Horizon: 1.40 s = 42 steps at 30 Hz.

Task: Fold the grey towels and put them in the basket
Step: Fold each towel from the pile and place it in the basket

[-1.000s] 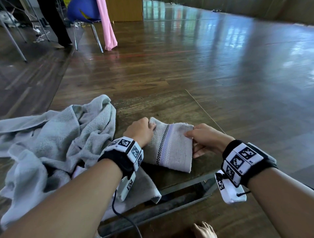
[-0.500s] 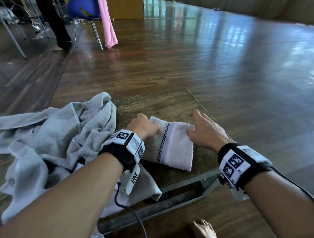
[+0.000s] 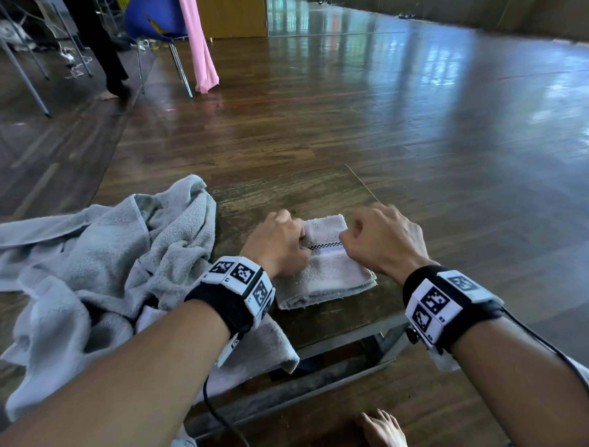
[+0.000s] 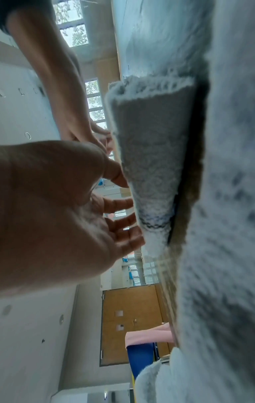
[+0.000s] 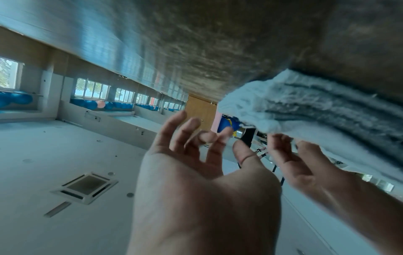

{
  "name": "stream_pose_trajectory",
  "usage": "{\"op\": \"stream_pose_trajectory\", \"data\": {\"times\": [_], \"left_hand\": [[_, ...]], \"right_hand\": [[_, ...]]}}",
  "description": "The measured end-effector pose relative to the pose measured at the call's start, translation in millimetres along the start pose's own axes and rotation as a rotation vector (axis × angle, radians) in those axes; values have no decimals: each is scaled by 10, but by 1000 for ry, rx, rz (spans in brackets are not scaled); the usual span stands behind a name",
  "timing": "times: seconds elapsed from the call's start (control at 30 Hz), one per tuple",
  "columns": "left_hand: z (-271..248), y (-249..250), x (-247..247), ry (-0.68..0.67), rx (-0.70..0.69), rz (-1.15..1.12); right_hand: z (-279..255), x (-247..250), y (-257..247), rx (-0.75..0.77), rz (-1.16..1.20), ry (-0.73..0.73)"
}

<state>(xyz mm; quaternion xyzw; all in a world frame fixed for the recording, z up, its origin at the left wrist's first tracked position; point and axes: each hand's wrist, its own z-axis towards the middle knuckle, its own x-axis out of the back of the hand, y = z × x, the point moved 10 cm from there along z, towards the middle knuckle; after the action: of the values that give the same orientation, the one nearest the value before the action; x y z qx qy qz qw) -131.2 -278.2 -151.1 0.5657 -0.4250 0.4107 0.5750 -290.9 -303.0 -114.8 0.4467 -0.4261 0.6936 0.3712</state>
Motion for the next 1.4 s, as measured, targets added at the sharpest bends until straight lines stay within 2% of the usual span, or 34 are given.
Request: {"op": "stream_pose_trajectory", "data": {"times": [0.03,0.07,0.17,0.27,0.33,0.43,0.6,0.93,1.13,1.4], "left_hand": [[-5,51,-10,1,-36,-30],[-6,101,-26,-10,-64,-72],[-11,208,-126,-114,-114,-208],[-25,175,-240,-194,-83,-210],[-59,87,-402,-269,-15,-83],[-110,-8,-599,-361,35,87],[-145,-62,-620,-439,11,31],[-196,-120,-579,-546,-25,83],[-185,-158,-579,-543,-14,90],[-152,-474,-564,-493,148,71]], "right_hand": [[-2,12,-99,78,36,34],[-7,-47,-192,156,68,5],[-93,-457,-350,305,125,-273],[-214,-853,-273,268,101,-530],[-228,-939,-190,236,69,-580],[-231,-972,-102,208,56,-614],[-227,-1027,-36,155,54,-636],[-195,-1060,7,89,53,-617],[-198,-1013,-8,54,53,-617],[-225,-997,19,-21,72,-638]]}}
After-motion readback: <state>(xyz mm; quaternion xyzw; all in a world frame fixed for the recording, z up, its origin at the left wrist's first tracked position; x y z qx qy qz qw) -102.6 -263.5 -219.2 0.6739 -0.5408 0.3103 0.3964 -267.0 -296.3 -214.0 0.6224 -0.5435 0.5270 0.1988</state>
